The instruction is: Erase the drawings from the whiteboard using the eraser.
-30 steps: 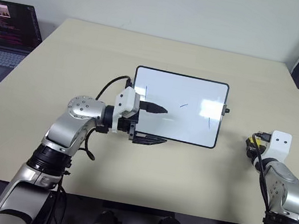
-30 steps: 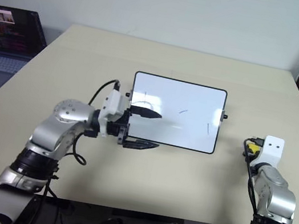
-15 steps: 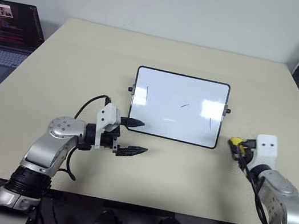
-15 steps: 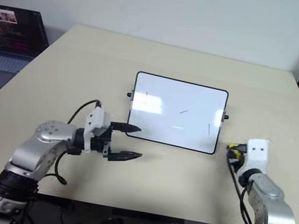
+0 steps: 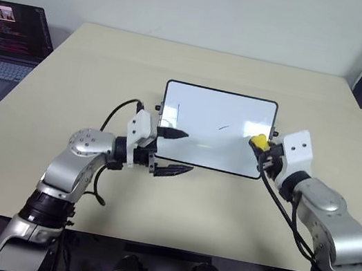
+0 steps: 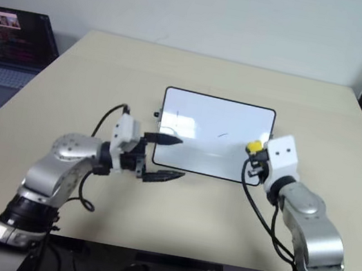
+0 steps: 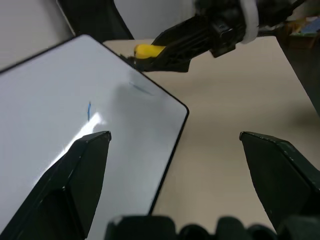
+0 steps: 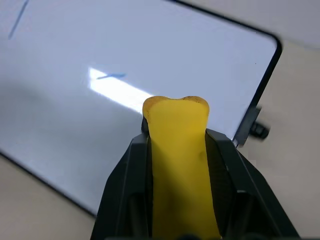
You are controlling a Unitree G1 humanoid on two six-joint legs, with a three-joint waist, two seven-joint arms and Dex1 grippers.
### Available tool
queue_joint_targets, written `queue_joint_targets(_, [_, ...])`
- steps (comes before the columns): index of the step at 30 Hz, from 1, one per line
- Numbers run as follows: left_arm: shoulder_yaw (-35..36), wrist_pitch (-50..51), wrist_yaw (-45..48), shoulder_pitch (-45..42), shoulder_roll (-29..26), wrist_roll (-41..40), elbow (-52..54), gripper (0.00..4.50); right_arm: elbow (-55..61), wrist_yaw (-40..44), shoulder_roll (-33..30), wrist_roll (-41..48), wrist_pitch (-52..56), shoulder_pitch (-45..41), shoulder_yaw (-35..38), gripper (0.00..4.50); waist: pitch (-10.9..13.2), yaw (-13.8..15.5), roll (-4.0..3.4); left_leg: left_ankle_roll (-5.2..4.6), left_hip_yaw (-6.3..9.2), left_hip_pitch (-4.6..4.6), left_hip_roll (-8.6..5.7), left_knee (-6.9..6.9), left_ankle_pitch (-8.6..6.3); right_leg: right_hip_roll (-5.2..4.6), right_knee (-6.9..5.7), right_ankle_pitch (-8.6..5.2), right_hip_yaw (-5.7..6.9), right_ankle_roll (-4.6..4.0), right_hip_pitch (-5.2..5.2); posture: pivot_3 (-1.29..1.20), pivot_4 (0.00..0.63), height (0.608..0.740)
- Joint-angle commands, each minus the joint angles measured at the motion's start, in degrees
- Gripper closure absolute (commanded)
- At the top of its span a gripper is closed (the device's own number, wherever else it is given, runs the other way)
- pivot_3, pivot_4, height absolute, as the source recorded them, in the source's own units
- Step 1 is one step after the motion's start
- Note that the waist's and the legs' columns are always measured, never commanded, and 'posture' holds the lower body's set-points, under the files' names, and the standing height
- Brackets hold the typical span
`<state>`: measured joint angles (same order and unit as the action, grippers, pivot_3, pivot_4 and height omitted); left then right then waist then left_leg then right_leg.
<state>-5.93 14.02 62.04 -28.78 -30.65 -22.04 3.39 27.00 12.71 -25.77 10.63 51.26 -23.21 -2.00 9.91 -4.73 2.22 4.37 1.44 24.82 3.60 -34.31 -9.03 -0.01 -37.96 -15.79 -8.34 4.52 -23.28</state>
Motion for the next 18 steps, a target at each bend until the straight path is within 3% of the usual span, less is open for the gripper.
queue_joint_targets(1, [-1.3,1.2,0.0,-3.0,1.3,0.1,0.5,0.00,-3.6,-0.5,-0.3,-3.2,-3.2,-2.9,-1.7,3.40,0.0,0.1,0.00,0.00,0.00,0.00,0.00,0.01,0.00,0.00,-0.01,0.00,0.00,0.02,0.00,0.00,0.150,0.740])
queue_joint_targets(9, [-1.9,4.1,-1.2,-5.3,2.0,0.2,2.2,0.00,-6.6,0.9,-2.2,-6.9,-2.0,-0.1,-3.8,3.40,0.0,0.0,0.00,0.00,0.03,0.00,0.01,0.26,0.00,0.03,-0.02,0.10,0.03,0.30,-0.08,0.00,0.150,0.740])
queue_joint_targets(18, [-0.4,3.3,-1.1,-5.1,0.7,0.9,-1.0,0.00,-0.9,7.6,-10.0,-9.4,1.2,5.1,-11.2,3.40,0.0,-0.3,0.01,-0.01,-0.01,-0.05,0.01,-0.09,0.00,0.03,-0.09,0.02,-0.07,0.01,0.02,0.00,0.150,0.740])
